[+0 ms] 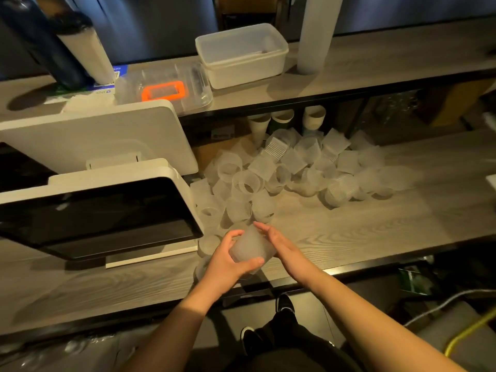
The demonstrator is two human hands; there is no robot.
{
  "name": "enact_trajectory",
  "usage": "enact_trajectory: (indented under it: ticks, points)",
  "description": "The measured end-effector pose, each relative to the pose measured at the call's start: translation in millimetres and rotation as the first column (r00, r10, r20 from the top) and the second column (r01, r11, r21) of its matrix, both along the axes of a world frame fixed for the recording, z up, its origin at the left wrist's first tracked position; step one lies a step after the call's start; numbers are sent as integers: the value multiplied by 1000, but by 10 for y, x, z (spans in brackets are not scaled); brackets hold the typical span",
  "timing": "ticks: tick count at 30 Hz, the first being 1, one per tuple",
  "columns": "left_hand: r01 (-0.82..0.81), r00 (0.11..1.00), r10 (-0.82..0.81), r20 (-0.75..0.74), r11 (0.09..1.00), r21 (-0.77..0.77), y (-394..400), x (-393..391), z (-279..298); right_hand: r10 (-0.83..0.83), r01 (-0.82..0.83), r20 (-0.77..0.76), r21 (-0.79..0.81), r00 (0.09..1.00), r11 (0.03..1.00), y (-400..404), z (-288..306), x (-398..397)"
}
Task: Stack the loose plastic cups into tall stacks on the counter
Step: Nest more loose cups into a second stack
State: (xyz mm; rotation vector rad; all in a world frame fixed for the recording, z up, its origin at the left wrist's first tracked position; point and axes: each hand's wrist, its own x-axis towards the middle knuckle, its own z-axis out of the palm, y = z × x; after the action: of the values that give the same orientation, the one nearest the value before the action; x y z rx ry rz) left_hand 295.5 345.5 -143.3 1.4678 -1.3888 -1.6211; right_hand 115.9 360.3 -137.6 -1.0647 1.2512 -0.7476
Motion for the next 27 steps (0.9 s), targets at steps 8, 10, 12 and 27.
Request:
enact_trajectory:
  ticks: [8, 10, 12, 27]
  points:
    - [-132, 991, 134, -9, 988, 84, 160, 425, -119, -98, 107, -147, 55, 984, 993, -105, -293, 219]
    - [-156, 988, 156, 0, 982, 107, 209, 566, -157, -70, 92, -305, 56, 950, 994, -97, -483, 217]
    - [-194, 981, 192, 25, 974, 118, 262, 679, -206, 28, 12, -398, 98, 917, 995, -79, -639, 227]
    - [-335, 942, 329, 63, 931, 147, 495, 925, -234, 182, -359, -789, -53, 588, 932, -56, -941, 564]
